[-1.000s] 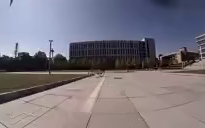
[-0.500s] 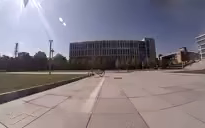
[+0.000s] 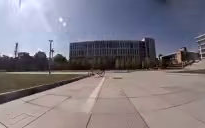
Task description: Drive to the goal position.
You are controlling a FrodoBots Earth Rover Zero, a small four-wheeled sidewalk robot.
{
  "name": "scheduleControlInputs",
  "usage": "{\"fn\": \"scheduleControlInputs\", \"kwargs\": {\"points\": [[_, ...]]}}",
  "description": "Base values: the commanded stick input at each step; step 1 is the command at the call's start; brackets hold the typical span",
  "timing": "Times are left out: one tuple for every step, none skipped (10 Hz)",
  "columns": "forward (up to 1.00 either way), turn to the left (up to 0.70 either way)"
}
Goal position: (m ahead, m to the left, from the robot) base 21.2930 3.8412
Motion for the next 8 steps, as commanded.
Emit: {"fn": "scheduleControlInputs", "kwargs": {"points": [[0.06,0.00],[0.06,0.00],[0.06,0.00],[0.06,0.00],[0.06,0.00],[0.06,0.00],[0.06,0.00],[0.06,0.00]]}}
